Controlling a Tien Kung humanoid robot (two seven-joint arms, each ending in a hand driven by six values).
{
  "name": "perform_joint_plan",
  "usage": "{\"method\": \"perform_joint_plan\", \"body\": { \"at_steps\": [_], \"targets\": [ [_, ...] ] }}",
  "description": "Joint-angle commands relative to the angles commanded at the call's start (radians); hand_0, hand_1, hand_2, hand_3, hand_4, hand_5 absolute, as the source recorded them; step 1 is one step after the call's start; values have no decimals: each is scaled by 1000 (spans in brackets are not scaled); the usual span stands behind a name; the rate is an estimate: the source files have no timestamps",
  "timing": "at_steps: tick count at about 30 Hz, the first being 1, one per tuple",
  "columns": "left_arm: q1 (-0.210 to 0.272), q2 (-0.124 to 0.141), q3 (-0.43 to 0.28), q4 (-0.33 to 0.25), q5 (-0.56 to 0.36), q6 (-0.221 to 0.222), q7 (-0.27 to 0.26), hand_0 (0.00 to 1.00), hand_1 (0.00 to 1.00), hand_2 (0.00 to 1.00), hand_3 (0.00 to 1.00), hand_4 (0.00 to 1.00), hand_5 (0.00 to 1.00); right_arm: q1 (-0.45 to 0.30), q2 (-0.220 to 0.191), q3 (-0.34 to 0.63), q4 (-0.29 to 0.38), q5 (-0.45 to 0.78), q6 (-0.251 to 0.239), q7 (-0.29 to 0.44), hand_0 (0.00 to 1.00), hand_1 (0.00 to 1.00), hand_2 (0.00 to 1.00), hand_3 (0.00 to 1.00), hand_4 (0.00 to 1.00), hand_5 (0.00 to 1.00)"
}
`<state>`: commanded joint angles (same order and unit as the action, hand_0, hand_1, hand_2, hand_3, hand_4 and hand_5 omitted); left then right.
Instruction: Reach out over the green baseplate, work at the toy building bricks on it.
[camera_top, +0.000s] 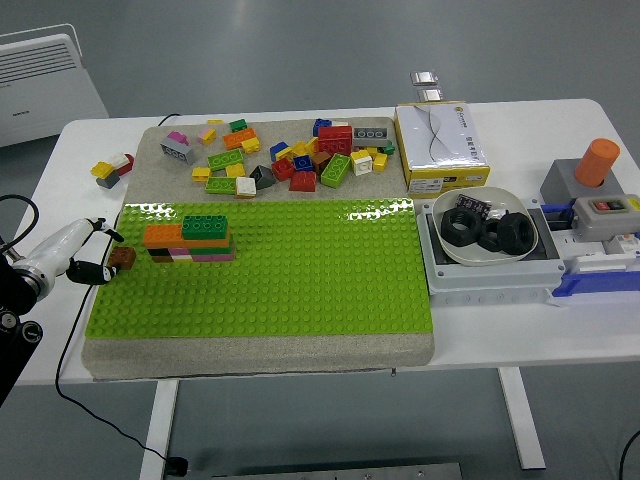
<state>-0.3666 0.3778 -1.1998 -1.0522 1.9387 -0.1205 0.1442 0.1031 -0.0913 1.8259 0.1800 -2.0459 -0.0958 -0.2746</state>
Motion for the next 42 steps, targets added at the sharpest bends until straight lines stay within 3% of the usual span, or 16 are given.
{"method": "perform_joint_plan", "body": {
  "at_steps": [13,14,26,27,42],
  "targets": [
    [-2,0,7,0,-3,-5,1,972,975,985,661,684,2,1,0,-4,0,5,-1,-1,677,655,648,743,889,998],
    [-2,0,7,0,-3,-5,1,969,974,979,556,640,2,1,0,-5,0,5,-1,-1,677,655,648,743,890,998],
    [1,-2,7,8,-6,1,2,961,972,972,511,646,2,0,-1,-7,0,8,-1,-1,677,655,648,742,891,998],
    [1,-3,7,9,-6,2,2,961,969,963,493,701,2,0,-1,-7,0,8,-2,-1,677,655,648,742,892,998],
    [10,-8,-14,-5,-20,16,-18,955,965,955,472,765,2,0,-1,-4,0,5,-2,-1,675,655,648,742,892,998]
  ]
}}
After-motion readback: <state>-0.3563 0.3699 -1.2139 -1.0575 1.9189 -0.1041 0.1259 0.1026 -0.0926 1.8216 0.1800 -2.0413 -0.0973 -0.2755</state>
